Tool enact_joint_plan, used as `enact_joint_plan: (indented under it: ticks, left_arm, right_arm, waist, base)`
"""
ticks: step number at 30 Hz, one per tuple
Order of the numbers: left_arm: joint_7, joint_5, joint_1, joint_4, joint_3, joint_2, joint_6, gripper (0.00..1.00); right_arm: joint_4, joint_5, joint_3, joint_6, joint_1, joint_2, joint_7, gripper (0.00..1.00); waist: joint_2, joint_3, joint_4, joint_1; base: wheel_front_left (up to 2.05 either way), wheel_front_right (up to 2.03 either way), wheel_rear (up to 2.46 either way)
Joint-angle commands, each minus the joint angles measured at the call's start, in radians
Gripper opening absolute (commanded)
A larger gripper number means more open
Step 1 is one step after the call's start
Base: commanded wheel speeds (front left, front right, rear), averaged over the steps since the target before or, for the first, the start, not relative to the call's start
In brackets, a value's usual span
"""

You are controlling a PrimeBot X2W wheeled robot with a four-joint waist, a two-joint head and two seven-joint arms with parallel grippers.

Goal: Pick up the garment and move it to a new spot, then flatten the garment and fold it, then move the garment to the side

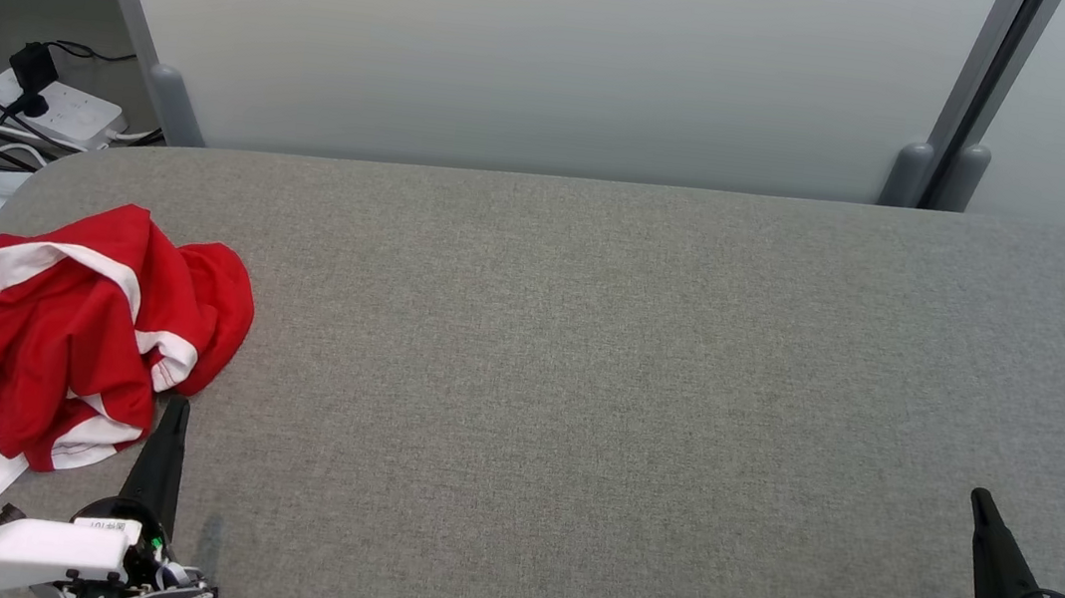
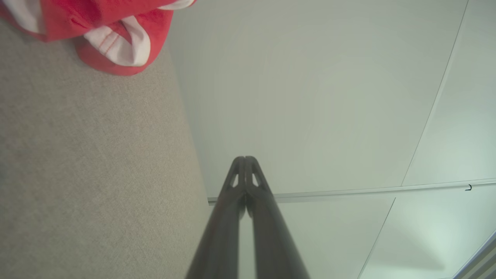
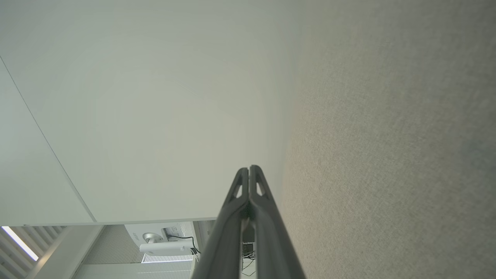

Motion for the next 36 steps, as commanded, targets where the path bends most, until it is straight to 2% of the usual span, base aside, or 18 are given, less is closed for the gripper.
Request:
enact_joint_plan:
  ticks: [1,30,31,33,34,35,36]
  left_arm:
    - [0.002,0.003,-0.056,-0.023,0.032,0.008,-0.008,0.00]
    - [0.002,0.003,-0.056,-0.023,0.032,0.008,-0.008,0.00]
    - [0.000,0.000,0.000,0.000,0.000,0.000,0.000,1.00]
    - [0.000,0.000,0.009,0.015,-0.002,-0.002,0.001,1.00]
    - [0.000,0.000,0.020,0.028,-0.003,-0.005,0.001,0.00]
    - [-0.001,0.000,0.028,0.036,-0.004,-0.007,0.001,1.00]
    - [-0.002,0.000,0.027,0.034,-0.006,-0.007,0.001,1.00]
  right_arm:
    - [-0.027,-0.005,0.016,0.005,-0.045,-0.010,0.008,0.00]
    - [-0.027,-0.005,0.016,0.005,-0.045,-0.010,0.008,0.00]
    - [0.000,0.000,0.000,0.000,0.000,0.000,0.000,1.00]
    - [0.013,0.000,0.005,0.000,0.010,0.004,0.000,1.00]
    - [0.027,0.000,0.007,0.000,0.019,0.009,0.000,0.00]
    - [0.035,0.000,0.009,0.000,0.026,0.011,-0.001,1.00]
    - [0.032,0.000,0.011,0.000,0.026,0.011,-0.002,1.00]
  waist:
    - [0.0000,0.000,0.000,0.0000]
    - [0.0000,0.000,0.000,0.0000]
    - [0.0000,0.000,0.000,0.0000]
    - [0.0000,0.000,0.000,0.0000]
    - [0.0000,0.000,0.000,0.0000]
    - [0.0000,0.000,0.000,0.0000]
    - [0.0000,0.001,0.000,0.0001]
  base:
    - [0.00,0.00,0.00]
    - [0.00,0.00,0.00]
    - [0.00,0.00,0.00]
    - [0.00,0.00,0.00]
    - [0.00,0.00,0.00]
    - [0.00,0.00,0.00]
    - [0.00,0.00,0.00]
